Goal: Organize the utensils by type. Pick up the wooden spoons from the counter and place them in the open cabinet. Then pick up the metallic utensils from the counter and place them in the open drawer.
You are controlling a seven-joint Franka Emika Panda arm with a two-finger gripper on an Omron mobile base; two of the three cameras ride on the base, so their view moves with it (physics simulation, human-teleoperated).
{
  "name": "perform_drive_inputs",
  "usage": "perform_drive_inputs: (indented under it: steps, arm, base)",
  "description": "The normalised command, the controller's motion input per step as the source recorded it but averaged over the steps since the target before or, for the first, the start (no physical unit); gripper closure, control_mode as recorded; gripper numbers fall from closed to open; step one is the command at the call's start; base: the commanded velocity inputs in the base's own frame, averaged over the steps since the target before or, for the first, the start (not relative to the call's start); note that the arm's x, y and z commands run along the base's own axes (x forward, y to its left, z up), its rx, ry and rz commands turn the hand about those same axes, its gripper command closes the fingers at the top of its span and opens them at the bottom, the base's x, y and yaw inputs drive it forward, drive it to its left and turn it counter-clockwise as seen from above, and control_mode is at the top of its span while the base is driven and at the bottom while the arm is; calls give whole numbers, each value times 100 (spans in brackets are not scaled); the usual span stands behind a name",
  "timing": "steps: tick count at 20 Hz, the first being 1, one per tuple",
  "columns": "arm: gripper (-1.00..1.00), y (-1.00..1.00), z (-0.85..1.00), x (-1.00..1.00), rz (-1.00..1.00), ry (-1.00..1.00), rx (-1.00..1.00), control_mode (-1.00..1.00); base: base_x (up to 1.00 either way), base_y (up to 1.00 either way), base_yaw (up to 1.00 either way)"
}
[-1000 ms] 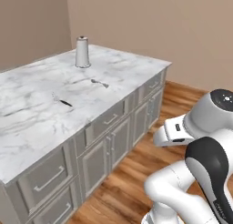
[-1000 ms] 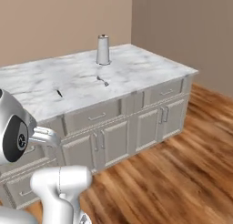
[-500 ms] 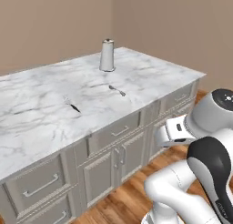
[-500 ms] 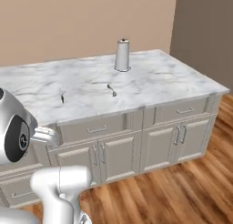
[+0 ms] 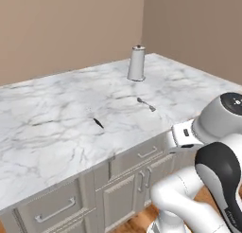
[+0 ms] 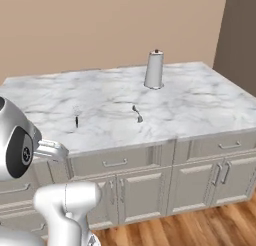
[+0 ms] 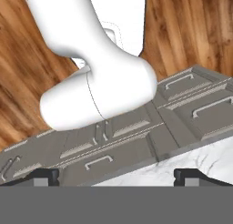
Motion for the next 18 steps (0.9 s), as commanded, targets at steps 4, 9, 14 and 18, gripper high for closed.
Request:
perform_drive_inputs:
  steps: [4, 9, 14, 18]
  arm:
    - [-100, 0, 0, 0, 0, 0, 0, 100]
    - [-100, 0, 0, 0, 0, 0, 0, 100]
    - [-100, 0, 0, 0, 0, 0, 0, 100]
    - [-100, 0, 0, 0, 0, 0, 0, 100]
  base:
    - [53, 0, 23]
    - [58, -2, 21]
    - [57, -7, 17]
    - [36, -19, 13]
